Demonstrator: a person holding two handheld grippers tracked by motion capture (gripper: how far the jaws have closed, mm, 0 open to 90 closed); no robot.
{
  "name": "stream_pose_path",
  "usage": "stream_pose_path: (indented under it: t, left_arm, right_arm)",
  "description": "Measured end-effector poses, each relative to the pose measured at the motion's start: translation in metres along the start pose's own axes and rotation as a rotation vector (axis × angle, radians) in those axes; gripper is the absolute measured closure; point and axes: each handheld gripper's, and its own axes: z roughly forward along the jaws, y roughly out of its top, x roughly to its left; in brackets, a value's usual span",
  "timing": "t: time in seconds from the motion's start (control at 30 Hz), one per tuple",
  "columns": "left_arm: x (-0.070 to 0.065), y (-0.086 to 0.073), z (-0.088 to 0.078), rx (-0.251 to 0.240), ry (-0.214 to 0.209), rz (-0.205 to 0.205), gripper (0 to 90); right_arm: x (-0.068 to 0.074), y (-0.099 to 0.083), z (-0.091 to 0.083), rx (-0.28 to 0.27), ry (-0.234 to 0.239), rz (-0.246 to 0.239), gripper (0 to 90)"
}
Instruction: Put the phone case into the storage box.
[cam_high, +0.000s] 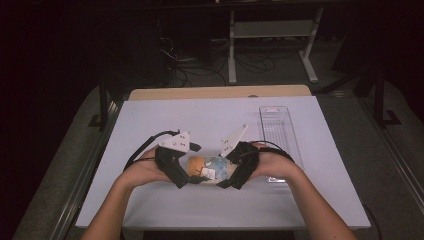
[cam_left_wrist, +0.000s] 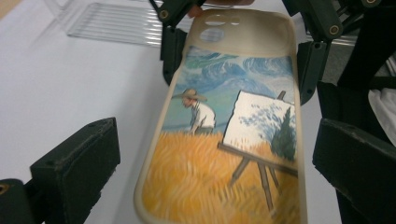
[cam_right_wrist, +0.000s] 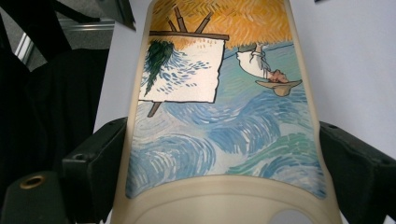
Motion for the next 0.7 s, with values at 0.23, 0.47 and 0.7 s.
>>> stream_pose_path:
  t: [0.23,0.47,0.7]
  left_arm:
    - [0.004,-0.006,-0.008,-0.007,0.063,-0.014,0.2]
    - [0.006,-0.017,-0.013,-0.021,0.115,-0.06,0.0]
    - [0.007,-0.031,-0.018,-0.024,0.168,-0.11,0.0]
  right_arm:
    - [-0.005,-0.005,-0.005,-0.006,-0.024,0.043,10.2]
    - [-0.011,-0.011,-0.009,-0.011,-0.053,0.076,10.2]
    - [-0.015,-0.017,-0.015,-0.014,-0.088,0.105,10.2]
